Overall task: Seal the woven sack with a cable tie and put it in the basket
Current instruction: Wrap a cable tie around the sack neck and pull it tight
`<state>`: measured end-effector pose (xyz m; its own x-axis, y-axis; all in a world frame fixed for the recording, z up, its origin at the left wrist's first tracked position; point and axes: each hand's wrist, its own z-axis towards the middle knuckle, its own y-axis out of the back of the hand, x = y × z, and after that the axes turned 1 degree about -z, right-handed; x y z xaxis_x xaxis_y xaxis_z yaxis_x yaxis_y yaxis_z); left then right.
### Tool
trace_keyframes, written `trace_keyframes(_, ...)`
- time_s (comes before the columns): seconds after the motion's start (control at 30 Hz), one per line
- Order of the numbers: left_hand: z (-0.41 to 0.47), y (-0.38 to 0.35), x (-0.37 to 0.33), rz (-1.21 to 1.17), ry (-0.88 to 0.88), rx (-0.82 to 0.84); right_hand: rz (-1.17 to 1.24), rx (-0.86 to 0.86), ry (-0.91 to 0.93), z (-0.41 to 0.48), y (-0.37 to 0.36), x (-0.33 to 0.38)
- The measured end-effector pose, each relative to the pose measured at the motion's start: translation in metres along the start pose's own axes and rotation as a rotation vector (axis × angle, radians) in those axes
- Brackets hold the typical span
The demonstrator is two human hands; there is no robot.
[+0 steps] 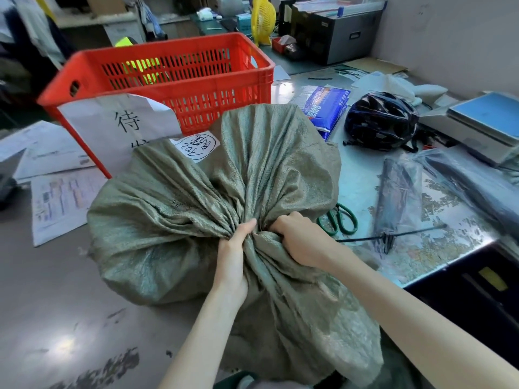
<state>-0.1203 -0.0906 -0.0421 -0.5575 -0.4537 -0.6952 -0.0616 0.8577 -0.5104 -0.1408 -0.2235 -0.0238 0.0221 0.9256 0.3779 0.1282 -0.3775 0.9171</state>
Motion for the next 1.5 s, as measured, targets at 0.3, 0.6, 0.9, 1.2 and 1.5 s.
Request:
trace_keyframes(0.3,-0.021,0.01,0.003,-0.454,-0.125,-0.059,-0.032,-0.037,-0.065,0.006,-0.001,0.007)
trace_keyframes(0.6,-0.015,0.012,0.001,-0.066,-0.052,-0.203,-0.011,0.104,-0.063,0.005,0.007,0.018)
trace_keyframes(0.9,-0.023,0.015,-0.003,0.295,-0.137,-0.157,0.081,0.002,-0.081,0.001,0.003,0.016)
trace_keyframes(1.2,-0.015,0.03,0.006,0.28,-0.243,-0.307,0.089,0.024,-0.058,-0.004,0.008,0.004)
trace_keyframes(1.5,-0.015,0.06,-0.02,0.056,-0.494,-0.404,0.104,-0.102,-0.087,-0.01,0.032,-0.033)
